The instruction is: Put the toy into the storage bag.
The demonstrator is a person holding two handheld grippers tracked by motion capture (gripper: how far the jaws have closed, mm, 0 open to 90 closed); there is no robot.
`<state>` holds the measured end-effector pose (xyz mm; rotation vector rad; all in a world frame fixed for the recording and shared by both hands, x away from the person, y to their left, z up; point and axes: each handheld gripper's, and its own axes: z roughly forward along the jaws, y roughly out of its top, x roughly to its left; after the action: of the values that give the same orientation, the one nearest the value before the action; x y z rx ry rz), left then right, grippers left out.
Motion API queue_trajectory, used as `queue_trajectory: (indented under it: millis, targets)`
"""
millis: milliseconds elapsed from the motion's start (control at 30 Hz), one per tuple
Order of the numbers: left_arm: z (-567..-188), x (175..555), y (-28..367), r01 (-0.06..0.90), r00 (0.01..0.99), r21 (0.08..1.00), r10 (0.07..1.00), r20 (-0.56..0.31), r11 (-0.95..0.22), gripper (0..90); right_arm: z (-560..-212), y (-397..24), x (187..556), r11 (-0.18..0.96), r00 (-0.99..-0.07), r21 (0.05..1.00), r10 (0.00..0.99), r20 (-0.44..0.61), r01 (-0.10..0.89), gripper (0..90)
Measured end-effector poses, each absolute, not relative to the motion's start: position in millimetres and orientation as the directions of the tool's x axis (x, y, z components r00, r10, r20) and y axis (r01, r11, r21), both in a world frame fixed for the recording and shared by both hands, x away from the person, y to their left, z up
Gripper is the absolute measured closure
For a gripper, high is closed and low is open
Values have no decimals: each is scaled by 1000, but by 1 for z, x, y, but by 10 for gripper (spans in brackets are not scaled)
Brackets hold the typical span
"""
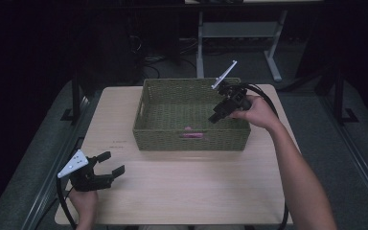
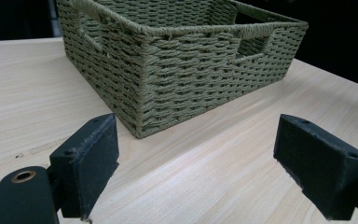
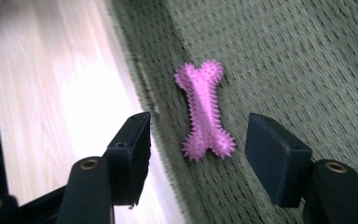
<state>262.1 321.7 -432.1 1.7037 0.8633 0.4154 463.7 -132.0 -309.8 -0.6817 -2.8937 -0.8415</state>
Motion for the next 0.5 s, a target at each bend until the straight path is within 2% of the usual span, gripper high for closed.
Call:
queue_trajectory:
  millis: [500]
  targets:
    - [-432, 262, 319, 332, 676, 936, 722, -149, -117, 134, -305, -149, 436, 746, -905, 523, 402, 140, 412, 388]
